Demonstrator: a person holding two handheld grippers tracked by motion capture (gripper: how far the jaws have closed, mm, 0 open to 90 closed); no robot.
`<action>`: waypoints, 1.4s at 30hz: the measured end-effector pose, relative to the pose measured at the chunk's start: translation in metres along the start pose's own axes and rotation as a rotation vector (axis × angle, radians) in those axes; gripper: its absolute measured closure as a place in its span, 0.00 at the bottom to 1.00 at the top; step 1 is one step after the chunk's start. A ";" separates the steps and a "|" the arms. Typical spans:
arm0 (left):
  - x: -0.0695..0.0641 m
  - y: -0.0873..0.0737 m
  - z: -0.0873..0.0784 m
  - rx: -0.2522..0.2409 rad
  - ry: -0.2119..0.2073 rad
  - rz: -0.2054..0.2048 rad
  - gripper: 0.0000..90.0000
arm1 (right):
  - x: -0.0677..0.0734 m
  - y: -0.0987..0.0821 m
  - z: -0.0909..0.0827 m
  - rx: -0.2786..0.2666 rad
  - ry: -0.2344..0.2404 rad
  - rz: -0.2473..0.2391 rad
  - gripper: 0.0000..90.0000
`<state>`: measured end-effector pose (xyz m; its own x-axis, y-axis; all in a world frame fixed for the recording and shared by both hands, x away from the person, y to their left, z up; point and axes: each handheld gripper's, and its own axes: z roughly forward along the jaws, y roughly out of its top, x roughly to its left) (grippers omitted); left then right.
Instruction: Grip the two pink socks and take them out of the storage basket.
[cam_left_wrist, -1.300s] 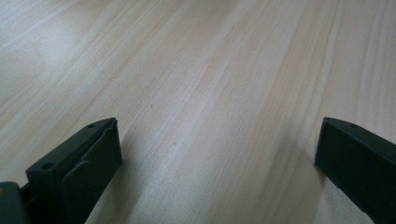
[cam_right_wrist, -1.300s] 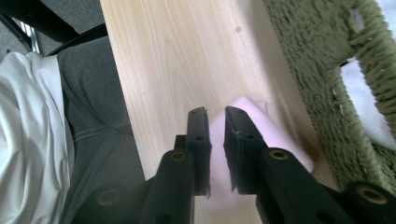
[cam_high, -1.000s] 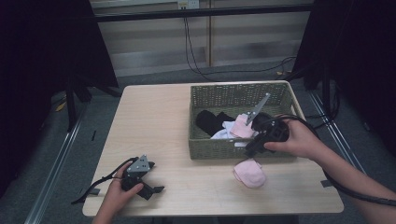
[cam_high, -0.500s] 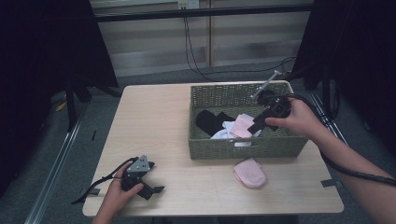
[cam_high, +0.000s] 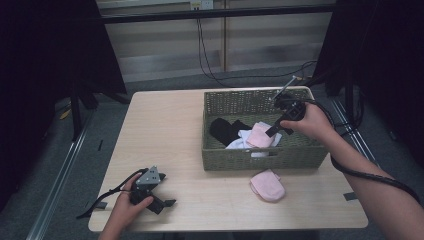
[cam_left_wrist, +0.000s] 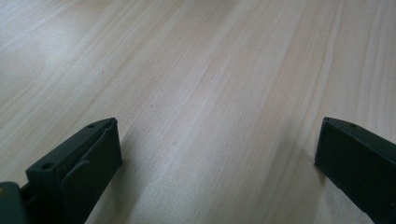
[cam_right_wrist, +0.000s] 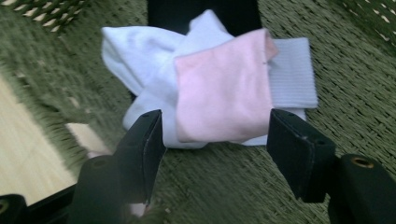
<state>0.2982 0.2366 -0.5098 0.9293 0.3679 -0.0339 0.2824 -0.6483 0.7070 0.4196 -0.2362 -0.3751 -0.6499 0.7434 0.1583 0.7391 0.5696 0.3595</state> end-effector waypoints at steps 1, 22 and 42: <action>0.000 0.000 0.000 0.000 0.000 0.000 0.00 | -0.003 0.000 0.002 0.002 -0.008 0.009 0.38; 0.000 0.000 0.000 -0.001 0.001 0.001 0.00 | -0.031 0.001 0.054 0.035 0.057 0.098 0.54; 0.000 0.000 0.000 0.000 0.000 0.001 0.00 | -0.009 0.008 0.009 0.066 0.121 -0.004 0.98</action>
<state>0.2982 0.2366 -0.5098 0.9294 0.3676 -0.0334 0.2818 -0.6483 0.7073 0.4329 -0.2358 -0.3817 -0.6664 0.6957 0.2683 0.7441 0.5972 0.2994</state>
